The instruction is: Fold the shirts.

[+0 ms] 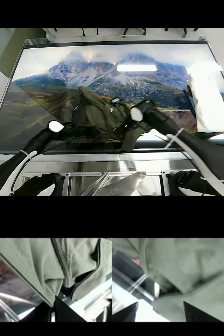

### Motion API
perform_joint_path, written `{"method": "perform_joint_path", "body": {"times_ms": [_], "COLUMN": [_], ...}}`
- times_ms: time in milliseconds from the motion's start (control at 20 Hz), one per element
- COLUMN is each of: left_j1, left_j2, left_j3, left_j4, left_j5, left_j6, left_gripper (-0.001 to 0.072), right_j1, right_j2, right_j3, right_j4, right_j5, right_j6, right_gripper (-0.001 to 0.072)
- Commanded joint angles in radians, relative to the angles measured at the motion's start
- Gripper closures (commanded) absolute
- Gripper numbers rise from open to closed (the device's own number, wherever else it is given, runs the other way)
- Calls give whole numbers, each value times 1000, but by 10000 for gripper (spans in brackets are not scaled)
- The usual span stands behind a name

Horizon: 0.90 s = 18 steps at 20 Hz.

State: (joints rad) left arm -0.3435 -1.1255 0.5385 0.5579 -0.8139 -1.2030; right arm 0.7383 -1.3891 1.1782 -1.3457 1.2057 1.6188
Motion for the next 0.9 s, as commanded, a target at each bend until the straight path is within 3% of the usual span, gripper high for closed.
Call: {"method": "perform_joint_path", "body": {"times_ms": [0, 400, 450, 500, 550, 600, 850], "left_j1": [3, 3, 3, 3, 3, 3, 4], "left_j2": [45, 48, 49, 49, 49, 49, 48], "left_j3": [-48, 3, 7, 7, 6, 6, 6], "left_j4": [-3, -2, -3, -4, -2, -3, 1], "left_j5": [-22, -69, -69, -70, -71, -76, -73], "left_j6": [-2, -2, -2, -2, -2, -2, -1], "left_gripper": [693, 693, 693, 693, 693, 693, 693], "right_j1": [97, 101, 101, 101, 101, 100, 77], "right_j2": [-104, -200, -210, -219, -219, -212, -118], "right_j3": [-2, 1, 1, 1, 1, 4, 22], "right_j4": [-47, -50, -50, -48, -47, -47, -45], "right_j5": [-117, -219, -217, -212, -206, -193, -115], "right_j6": [37, 84, 84, 84, 82, 73, 35], "right_gripper": [74, 78, 149, 316, 563, 676, 680]}}
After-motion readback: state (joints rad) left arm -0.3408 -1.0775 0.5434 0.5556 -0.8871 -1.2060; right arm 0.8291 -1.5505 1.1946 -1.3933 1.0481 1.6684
